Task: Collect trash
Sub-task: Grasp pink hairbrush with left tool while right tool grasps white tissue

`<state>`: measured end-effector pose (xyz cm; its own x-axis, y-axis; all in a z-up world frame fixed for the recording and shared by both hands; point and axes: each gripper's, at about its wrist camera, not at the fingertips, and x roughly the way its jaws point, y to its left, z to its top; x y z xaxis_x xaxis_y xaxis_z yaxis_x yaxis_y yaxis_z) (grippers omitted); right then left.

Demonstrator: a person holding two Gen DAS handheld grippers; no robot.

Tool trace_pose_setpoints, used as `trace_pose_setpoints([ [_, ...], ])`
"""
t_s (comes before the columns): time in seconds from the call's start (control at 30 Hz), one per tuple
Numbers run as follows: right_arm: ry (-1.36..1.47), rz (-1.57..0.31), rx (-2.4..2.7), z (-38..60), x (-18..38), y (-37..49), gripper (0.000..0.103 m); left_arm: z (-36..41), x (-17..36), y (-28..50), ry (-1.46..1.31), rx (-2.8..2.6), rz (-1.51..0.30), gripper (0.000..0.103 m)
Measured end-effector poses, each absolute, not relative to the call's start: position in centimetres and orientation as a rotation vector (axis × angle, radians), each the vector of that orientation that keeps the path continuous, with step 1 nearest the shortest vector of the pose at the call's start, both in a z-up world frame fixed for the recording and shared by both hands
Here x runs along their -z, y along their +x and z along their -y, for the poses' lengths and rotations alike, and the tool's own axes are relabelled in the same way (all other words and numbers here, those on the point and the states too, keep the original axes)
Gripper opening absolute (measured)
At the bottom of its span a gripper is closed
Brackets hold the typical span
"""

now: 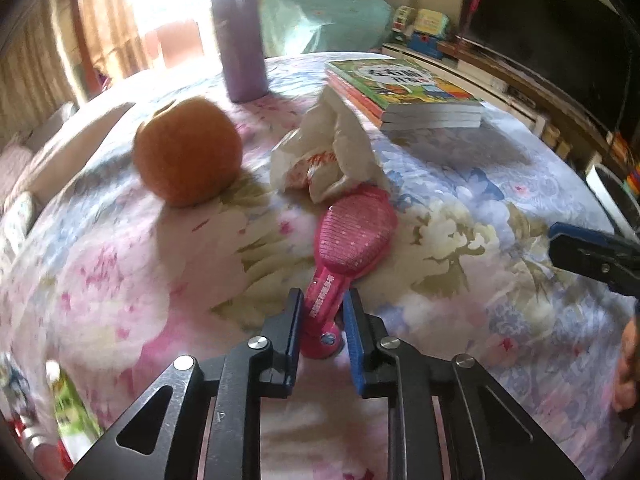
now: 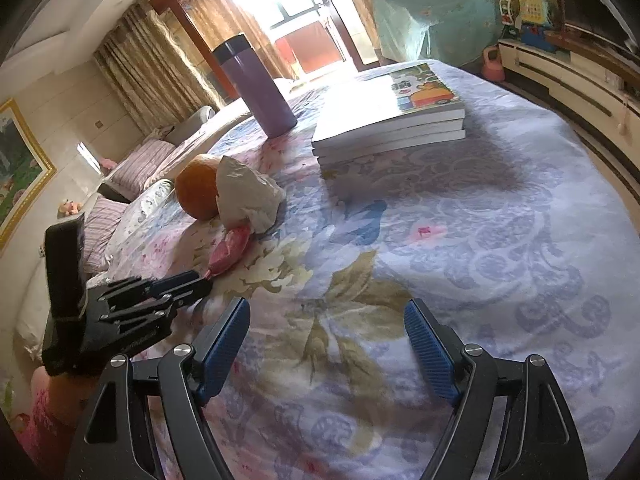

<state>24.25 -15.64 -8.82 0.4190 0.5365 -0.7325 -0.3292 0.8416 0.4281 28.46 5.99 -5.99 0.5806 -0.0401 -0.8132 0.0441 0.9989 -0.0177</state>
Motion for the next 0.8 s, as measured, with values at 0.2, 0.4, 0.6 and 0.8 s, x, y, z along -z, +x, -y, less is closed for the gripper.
trace_pose_setpoints([
  [0.2,0.219,-1.0,-0.585,13.8,9.0,25.1,0.081,-8.2,5.1,25.7,-0.144,0.011,-0.947,0.005],
  [0.4,0.205,-0.995,-0.638,10.8,9.1,26.8,0.08,-9.1,5.9,24.2,-0.186,-0.049,-0.958,0.004],
  [0.6,0.186,-0.987,-0.683,7.6,9.2,28.9,0.08,-9.4,5.2,23.8,-0.219,-0.013,-0.921,0.019],
  [0.8,0.175,-0.985,-0.704,5.4,9.7,31.5,0.077,-9.6,5.1,23.8,-0.232,-0.015,-0.914,0.034],
])
